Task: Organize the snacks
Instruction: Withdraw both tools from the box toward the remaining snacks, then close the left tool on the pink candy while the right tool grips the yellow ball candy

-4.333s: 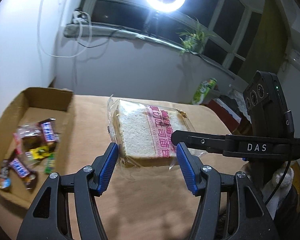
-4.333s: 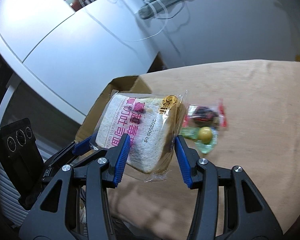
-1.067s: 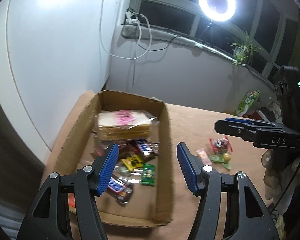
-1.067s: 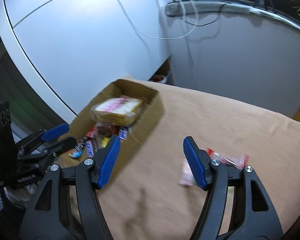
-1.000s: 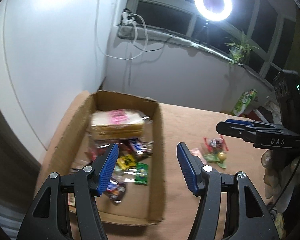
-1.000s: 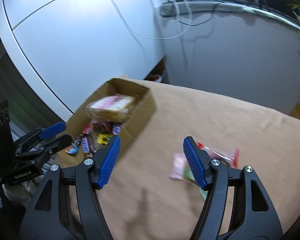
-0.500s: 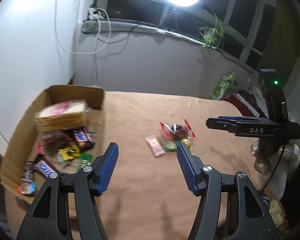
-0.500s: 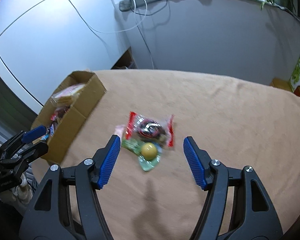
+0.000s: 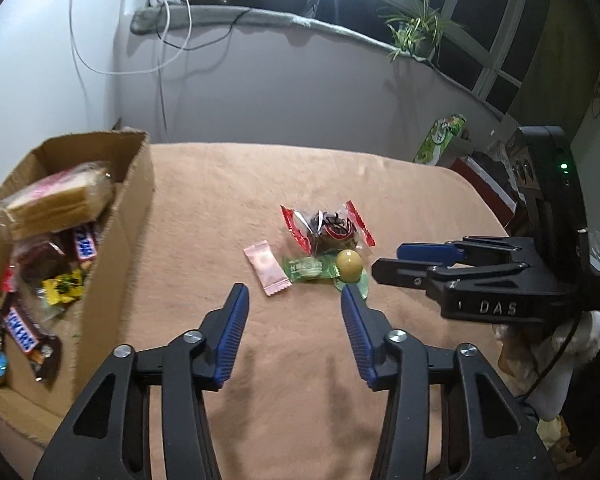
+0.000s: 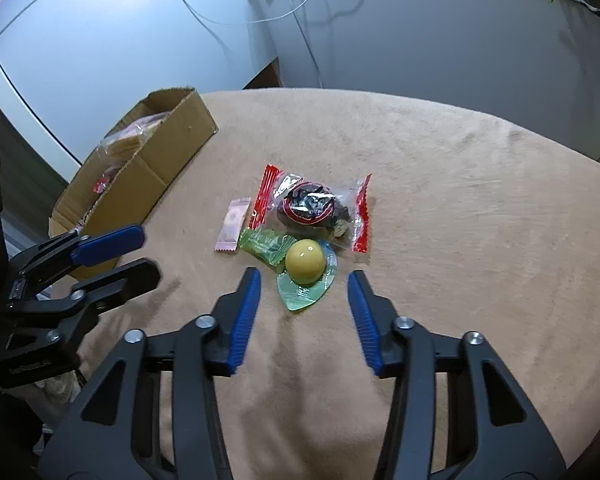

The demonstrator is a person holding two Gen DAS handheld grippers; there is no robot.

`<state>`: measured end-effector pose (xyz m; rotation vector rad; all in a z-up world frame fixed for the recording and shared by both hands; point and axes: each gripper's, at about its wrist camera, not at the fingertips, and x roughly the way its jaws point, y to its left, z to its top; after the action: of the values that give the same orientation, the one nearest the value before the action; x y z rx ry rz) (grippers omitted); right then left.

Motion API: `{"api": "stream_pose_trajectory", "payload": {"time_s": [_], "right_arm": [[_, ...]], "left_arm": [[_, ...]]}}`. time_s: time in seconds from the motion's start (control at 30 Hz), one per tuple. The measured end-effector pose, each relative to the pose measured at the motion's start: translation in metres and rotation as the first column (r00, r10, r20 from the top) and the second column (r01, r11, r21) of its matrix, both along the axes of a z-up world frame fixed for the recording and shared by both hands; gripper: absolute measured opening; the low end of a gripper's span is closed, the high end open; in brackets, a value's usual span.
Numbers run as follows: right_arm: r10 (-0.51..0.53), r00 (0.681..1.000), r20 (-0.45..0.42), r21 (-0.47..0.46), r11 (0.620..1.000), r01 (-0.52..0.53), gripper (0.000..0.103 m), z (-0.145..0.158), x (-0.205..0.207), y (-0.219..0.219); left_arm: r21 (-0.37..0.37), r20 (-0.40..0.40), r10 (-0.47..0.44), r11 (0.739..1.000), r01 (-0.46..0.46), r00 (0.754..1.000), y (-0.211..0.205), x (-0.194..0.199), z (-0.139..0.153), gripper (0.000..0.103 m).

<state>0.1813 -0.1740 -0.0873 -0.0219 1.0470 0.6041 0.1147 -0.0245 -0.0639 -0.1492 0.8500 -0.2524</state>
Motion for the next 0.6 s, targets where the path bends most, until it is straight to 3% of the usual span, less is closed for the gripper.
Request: {"api": "stream_pose_trajectory", "payload": {"time_s": [0.23, 0.33, 0.6], "right_arm": [[0.021, 1.0, 0.012, -0.029, 0.999, -0.021, 0.035, -0.009, 0.005, 0.008], [0.03, 0.999, 0.014, -0.029, 0.999, -0.03, 0.035, -0.012, 0.007, 0.009], [0.058, 0.998, 0.033, -0.059, 0.997, -0.056, 0.035, -0.019, 0.009, 0.019]], "left_arm": [[0.02, -0.041, 0.022, 1.0, -0.021, 0.999, -0.008, 0.023, -0.016, 0.041], [0.02, -0.063, 0.048, 0.999, -0.047, 0.997, -0.006, 0.033, -0.024, 0.035], [0.004, -0.101, 0.064, 0.998, -0.064, 0.993, -0.005, 0.052, -0.035, 0.035]]}}
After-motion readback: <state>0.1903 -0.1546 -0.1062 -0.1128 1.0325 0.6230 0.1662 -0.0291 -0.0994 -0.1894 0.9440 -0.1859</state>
